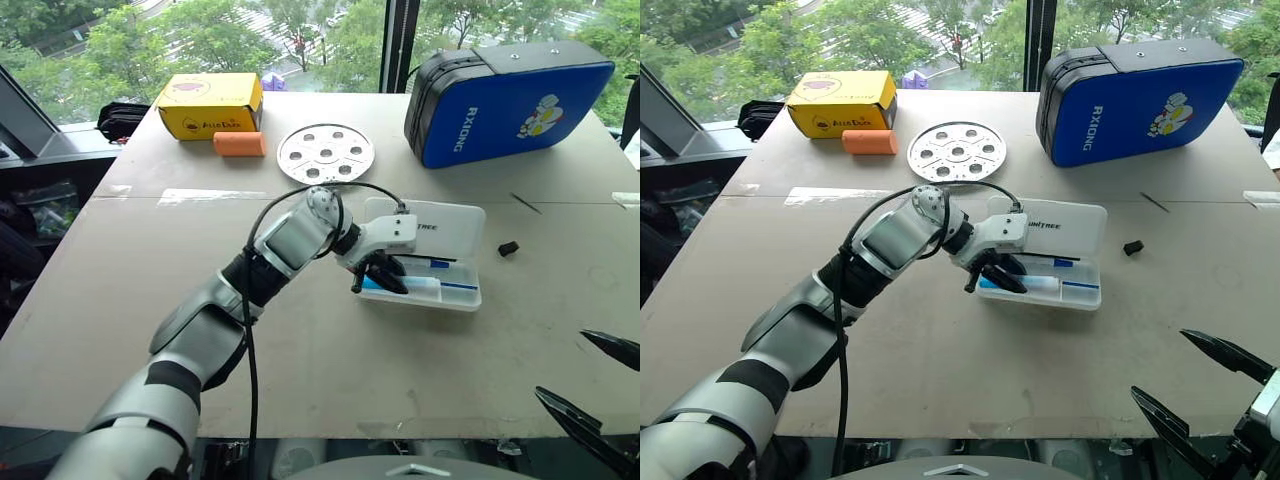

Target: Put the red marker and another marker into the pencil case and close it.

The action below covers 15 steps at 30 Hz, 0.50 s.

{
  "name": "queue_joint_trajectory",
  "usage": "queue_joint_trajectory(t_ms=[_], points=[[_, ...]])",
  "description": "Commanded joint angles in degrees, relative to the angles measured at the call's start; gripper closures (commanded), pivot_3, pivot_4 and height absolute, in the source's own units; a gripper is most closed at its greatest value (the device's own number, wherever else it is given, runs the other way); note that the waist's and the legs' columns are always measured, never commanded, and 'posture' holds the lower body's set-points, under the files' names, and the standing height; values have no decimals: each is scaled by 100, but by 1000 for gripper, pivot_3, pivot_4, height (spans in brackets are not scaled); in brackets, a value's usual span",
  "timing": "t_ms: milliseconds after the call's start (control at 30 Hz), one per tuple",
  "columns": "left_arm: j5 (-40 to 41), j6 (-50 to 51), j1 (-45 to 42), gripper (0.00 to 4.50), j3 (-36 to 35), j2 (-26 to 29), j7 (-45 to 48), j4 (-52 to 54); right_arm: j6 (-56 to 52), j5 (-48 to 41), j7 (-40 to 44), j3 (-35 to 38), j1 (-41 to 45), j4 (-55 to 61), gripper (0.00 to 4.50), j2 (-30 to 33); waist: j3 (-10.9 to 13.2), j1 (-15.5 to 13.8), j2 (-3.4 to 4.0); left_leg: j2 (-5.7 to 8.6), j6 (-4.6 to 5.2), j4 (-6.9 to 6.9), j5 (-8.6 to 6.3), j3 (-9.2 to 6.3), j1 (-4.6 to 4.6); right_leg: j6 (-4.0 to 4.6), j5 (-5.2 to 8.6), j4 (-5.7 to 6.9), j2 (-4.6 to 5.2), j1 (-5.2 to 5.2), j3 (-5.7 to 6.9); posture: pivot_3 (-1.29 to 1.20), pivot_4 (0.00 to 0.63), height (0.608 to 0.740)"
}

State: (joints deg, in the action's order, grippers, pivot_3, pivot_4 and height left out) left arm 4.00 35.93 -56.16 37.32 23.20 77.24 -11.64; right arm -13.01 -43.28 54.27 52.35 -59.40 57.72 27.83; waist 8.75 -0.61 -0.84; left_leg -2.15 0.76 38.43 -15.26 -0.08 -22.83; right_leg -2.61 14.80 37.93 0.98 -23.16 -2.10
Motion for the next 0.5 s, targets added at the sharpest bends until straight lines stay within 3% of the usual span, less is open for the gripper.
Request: queue_joint_trajectory(t_ms=[33,100,133,300,367,500], points=[[-19,144,-63,2111,-59,6,38,358,109,-65,-76,129,13,79,128,107,0,-1,0,0,0,0,0,0,0,0,0,0,0,0,0,0,150,740],[89,350,-29,925,-226,95,47,513,-36,-65,-163,72,78,11,128,263,0,-6,0,0,0,0,0,0,0,1,0,0,0,0,0,0,150,740],[165,448,-4,593,-369,188,44,601,-173,-32,-259,7,140,-27,128,384,0,2,0,0,0,0,0,0,0,0,0,0,0,0,0,0,150,740],[946,791,706,593,-1519,819,-68,1671,-876,265,-1011,-452,1080,-374,128,1192,0,113,4,-6,0,-3,0,1,6,3,0,5,-2,-2,-7,0,150,740],[1501,727,1259,593,-2292,797,-243,2106,-1362,357,-1353,-749,1640,-668,128,1615,-1,127,10,-6,0,-5,0,-6,11,2,-1,5,0,-2,-15,0,150,740],[2215,1132,2374,593,-3311,1376,-376,3151,-1897,683,-1609,-1661,3134,-1651,128,2499,3,116,7,-5,-1,-1,1,-7,9,0,-2,6,3,-2,-12,0,150,740]])
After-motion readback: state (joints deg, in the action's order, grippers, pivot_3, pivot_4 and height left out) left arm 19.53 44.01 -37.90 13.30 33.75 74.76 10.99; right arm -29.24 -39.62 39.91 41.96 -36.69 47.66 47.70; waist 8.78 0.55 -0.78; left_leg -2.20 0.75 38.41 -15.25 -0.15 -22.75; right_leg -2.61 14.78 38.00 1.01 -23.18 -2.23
